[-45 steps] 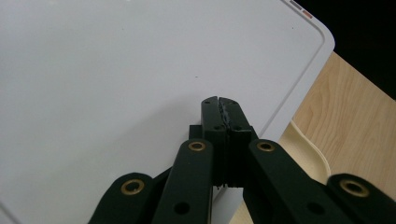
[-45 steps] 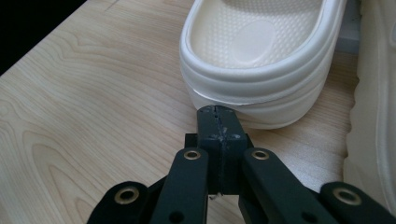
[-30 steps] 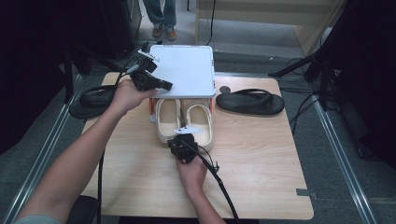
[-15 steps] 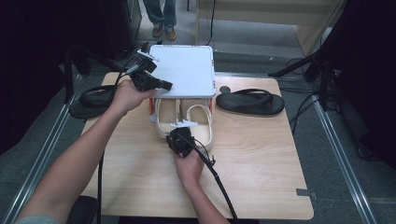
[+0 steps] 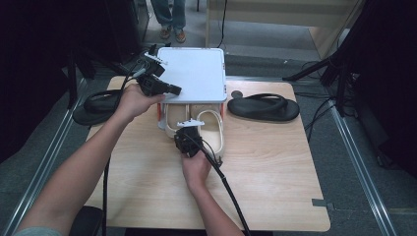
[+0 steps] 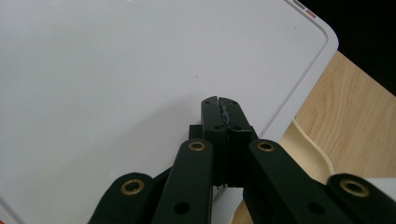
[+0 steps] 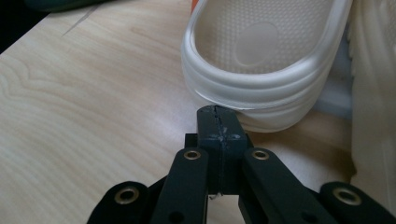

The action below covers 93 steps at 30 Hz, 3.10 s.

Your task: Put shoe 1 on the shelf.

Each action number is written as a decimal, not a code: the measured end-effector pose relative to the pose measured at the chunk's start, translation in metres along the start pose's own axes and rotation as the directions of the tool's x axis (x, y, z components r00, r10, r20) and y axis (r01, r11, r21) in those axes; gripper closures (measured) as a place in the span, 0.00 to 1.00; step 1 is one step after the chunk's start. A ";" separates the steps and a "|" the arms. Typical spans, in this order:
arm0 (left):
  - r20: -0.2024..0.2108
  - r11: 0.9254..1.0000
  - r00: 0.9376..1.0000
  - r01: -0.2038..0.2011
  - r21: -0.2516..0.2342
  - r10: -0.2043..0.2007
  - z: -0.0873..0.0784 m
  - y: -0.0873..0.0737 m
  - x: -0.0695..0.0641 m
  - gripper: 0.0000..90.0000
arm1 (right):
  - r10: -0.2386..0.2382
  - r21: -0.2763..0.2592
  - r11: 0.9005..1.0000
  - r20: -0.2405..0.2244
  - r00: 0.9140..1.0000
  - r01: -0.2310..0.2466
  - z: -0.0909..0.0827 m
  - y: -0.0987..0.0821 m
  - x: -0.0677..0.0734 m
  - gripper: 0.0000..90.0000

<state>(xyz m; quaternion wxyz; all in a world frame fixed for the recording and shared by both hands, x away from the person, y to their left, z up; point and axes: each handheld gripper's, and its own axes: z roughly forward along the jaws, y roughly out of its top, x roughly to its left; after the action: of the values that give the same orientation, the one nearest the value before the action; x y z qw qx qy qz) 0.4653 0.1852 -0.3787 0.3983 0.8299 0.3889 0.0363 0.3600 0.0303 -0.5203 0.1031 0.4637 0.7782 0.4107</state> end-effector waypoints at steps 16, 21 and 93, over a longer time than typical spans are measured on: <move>0.001 1.000 1.000 -0.003 0.006 0.003 0.000 0.001 0.000 1.00 | 0.012 -0.003 1.000 0.023 1.000 -0.012 0.021 0.018 -0.004 1.00; 0.000 1.000 1.000 -0.004 0.005 0.004 0.000 0.001 0.000 1.00 | 0.009 0.006 1.000 0.011 1.000 -0.009 0.021 0.021 -0.006 1.00; 0.001 1.000 1.000 0.010 -0.015 -0.010 0.001 -0.001 -0.001 1.00 | -0.038 0.009 0.999 -0.051 0.998 0.038 -0.092 -0.062 -0.069 1.00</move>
<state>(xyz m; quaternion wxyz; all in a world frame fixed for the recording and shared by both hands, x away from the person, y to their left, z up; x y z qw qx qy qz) 0.4649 0.1842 -0.3800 0.4049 0.8250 0.3926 0.0369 0.3087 -0.0899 -0.5223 0.0889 0.4388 0.7913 0.4164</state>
